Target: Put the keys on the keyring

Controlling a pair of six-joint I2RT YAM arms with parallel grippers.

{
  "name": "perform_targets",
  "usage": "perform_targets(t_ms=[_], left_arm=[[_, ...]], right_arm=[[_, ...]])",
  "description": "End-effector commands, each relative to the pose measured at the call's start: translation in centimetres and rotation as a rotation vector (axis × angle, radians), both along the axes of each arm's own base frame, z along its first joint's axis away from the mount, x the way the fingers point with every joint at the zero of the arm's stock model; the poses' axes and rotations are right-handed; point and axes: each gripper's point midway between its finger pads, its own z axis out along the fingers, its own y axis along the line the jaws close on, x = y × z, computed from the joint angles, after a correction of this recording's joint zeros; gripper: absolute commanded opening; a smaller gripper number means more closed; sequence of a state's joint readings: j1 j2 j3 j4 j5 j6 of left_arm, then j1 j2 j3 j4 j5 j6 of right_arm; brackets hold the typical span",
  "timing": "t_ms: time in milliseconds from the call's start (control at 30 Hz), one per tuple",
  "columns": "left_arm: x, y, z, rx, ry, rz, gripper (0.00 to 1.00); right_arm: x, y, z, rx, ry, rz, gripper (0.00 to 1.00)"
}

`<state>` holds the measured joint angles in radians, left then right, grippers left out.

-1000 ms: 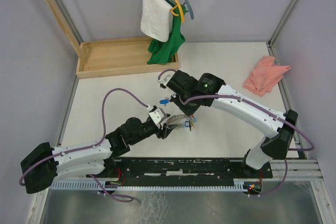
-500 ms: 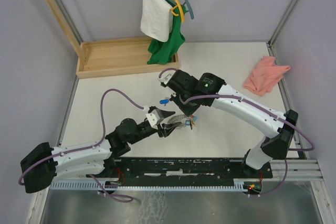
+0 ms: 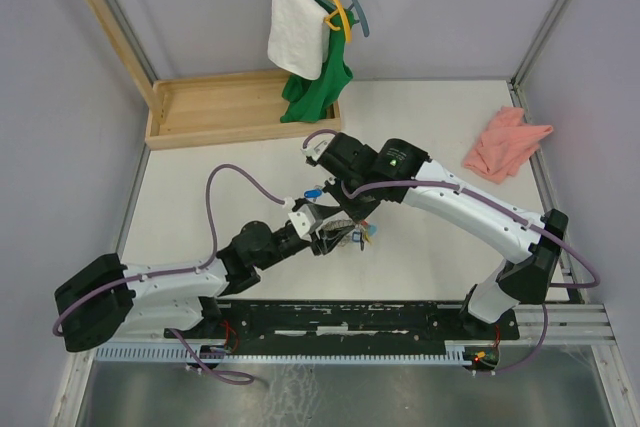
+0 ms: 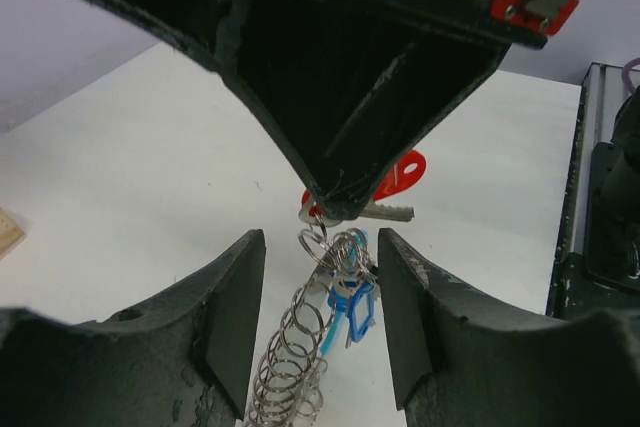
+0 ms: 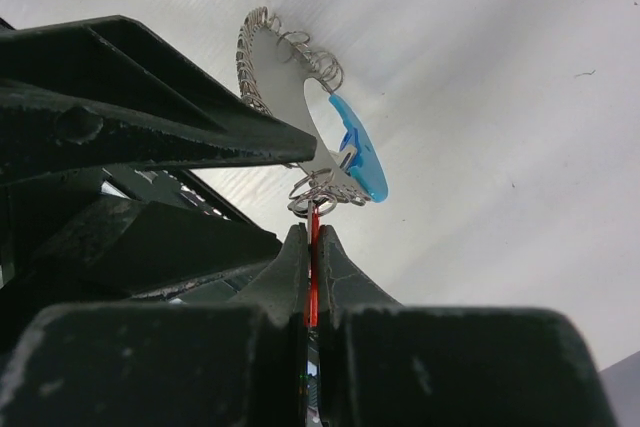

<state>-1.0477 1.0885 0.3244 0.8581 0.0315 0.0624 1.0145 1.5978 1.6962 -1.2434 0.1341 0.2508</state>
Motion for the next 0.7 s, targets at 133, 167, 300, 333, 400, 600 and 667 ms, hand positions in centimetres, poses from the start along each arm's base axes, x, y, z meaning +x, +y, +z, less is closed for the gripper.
perform_targets(t_ms=[133,167,300,333,400,600,667], left_arm=[[1.0,-1.0,3.3,-0.033,-0.127,0.017,0.5],[1.1,-1.0,3.1,-0.019,-0.128,0.024,0.49],[1.3,-0.8,2.2,0.018,-0.136,0.032,0.45],[1.4,-0.8,2.1,0.026,-0.141,0.034,0.41],[1.4,-0.8,2.0,0.041,-0.15,0.033,0.36],[1.3,-0.9,2.1,0.055,-0.169,0.02,0.09],[1.1,-0.9,2.0,0.063,-0.17,0.014,0.03]], right_arm=[[0.0,0.6,3.0,0.11,-0.047,-0.016,0.01],[0.0,0.6,3.0,0.111,-0.046,-0.015,0.01],[-0.2,0.7,3.1,0.121,-0.04,-0.012,0.01],[-0.2,0.8,3.0,0.123,-0.037,-0.01,0.01],[-0.4,0.8,3.0,0.126,-0.031,-0.006,0.01],[-0.5,0.6,3.0,0.126,-0.03,-0.008,0.01],[-0.4,0.4,3.2,0.121,-0.043,-0.011,0.01]])
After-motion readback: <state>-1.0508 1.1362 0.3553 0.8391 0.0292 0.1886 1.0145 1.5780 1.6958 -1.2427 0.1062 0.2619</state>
